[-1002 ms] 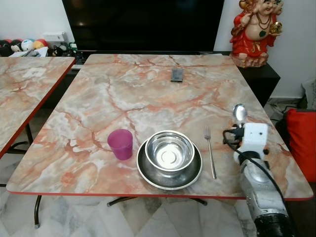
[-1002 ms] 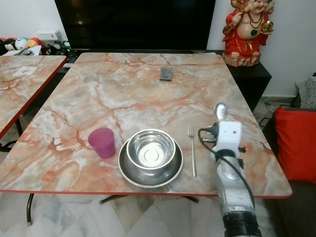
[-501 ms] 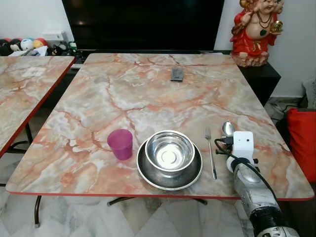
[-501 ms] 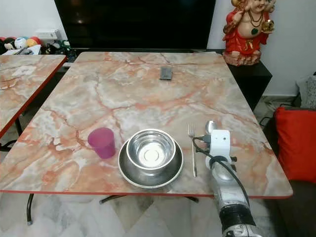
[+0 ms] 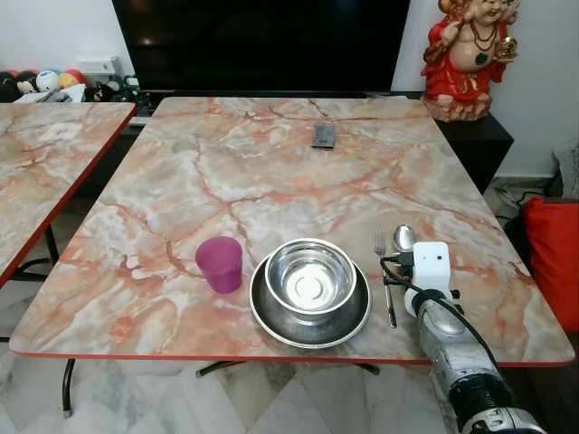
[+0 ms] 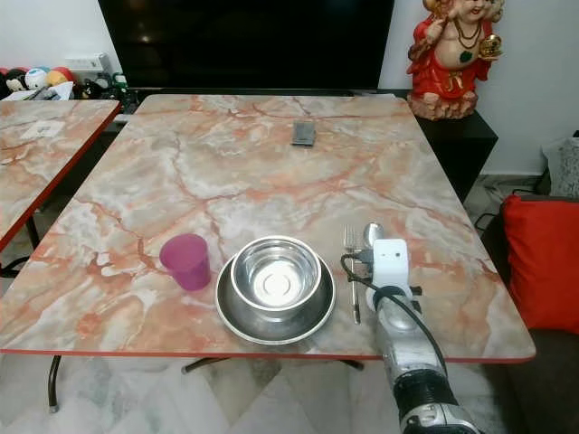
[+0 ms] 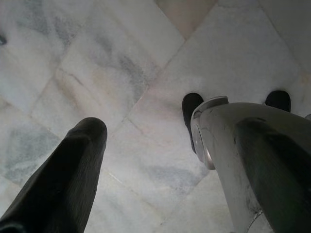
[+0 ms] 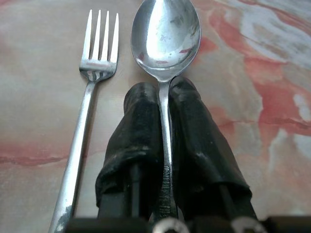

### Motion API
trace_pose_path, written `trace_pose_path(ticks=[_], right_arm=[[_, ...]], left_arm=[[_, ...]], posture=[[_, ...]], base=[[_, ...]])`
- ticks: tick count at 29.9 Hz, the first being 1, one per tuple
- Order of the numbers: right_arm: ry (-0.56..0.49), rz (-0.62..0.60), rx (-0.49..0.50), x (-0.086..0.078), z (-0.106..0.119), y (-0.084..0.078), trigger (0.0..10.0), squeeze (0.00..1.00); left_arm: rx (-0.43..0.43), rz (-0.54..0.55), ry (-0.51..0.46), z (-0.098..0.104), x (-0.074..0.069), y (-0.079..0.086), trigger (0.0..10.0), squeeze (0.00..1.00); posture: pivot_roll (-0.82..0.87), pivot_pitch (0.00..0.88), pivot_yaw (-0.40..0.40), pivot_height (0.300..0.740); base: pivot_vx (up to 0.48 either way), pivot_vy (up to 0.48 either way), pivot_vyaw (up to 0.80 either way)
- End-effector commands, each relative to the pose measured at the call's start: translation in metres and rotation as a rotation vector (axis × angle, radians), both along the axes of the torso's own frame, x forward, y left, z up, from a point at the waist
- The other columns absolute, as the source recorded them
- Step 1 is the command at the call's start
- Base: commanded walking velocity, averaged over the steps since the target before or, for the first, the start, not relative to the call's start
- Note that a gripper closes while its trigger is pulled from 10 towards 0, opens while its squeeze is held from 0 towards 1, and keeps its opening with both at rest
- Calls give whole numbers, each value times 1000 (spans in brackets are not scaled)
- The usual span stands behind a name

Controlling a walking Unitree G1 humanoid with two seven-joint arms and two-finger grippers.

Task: Setting the table

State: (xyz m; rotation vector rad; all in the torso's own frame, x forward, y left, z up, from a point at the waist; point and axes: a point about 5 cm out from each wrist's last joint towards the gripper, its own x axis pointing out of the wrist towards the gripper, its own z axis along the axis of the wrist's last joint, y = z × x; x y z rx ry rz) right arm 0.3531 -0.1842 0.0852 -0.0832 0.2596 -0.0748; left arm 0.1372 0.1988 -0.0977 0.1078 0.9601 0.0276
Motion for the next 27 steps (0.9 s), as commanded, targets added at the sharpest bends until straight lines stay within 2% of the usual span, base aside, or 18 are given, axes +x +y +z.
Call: trace_pose_path(ticks=[1, 27], right_arm=[[-17, 5, -3, 3, 3, 3, 10000, 0], [16, -4, 4, 2, -6, 10, 10000, 0]], left_arm=[[-35, -14, 79, -8, -19, -8, 10000, 0], [-31, -13, 81, -8, -20, -6, 10000, 0]], posture=[[-10, 93, 6, 740], [-3, 99, 5, 740]], base=[[0, 0, 0], [0, 0, 0]])
